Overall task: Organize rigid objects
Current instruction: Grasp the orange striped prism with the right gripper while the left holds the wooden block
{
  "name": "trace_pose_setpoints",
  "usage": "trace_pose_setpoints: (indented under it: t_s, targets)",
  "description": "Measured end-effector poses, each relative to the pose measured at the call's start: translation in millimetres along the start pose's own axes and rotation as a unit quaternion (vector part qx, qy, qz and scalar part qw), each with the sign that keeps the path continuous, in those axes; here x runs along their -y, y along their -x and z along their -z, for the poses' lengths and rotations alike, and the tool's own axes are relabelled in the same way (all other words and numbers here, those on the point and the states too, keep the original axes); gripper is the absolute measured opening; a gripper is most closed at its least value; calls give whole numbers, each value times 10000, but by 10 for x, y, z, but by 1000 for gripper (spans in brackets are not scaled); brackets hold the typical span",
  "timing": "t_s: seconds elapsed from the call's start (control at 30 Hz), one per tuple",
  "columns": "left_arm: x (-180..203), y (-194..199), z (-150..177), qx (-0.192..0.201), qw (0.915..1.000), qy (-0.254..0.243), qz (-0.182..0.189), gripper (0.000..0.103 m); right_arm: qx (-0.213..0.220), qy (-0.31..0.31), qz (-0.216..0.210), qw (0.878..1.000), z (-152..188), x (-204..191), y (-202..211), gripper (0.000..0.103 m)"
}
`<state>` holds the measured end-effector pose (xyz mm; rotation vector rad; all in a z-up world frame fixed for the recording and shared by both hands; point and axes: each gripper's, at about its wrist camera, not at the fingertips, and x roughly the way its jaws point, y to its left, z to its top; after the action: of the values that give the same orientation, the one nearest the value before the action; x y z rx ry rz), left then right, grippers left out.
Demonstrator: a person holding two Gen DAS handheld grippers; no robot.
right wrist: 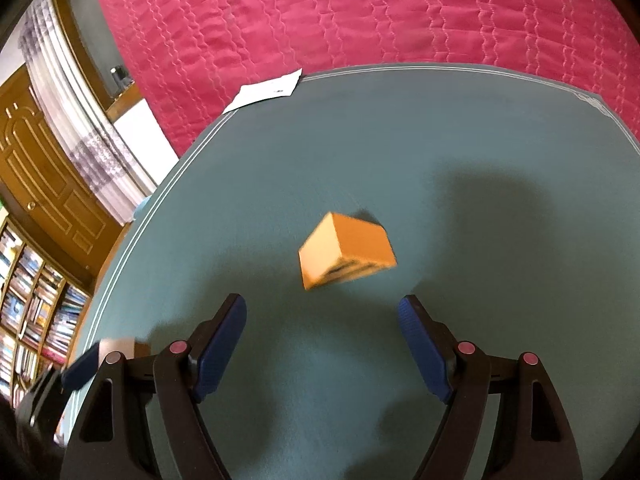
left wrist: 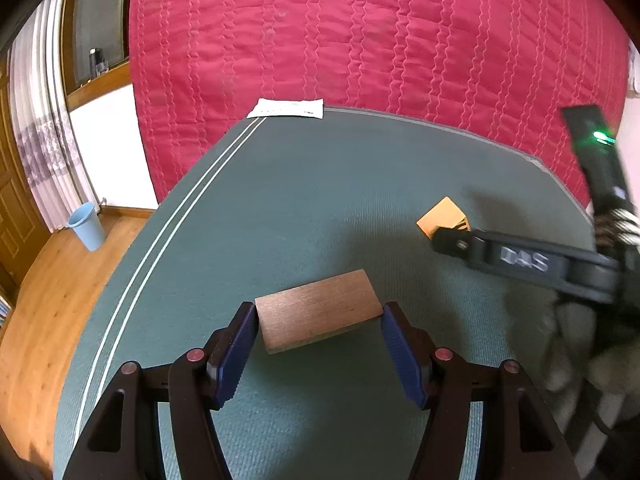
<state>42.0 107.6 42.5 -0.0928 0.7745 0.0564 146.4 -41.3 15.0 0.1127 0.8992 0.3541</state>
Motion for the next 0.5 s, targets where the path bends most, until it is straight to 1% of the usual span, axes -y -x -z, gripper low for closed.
trace_pose_setpoints:
  t_s: [0.23,0.33,0.4,0.5]
  targets:
    - [-27,-14,10,-72,9999,53,143,67,86,155,270,9995,-164,-116,-192,80]
    - [-26,-3,17,-80,9998,59,159,67,125,227,460,9986,-238,-148,-276,79]
    - [-30,-10,25,-121,9997,75,178,67,154,303,654,9973,-280,-159,-325,78]
    - [-36,-47,37,-214,9996,96,183,67,224,485,998,9936,-337,-188,-393,68]
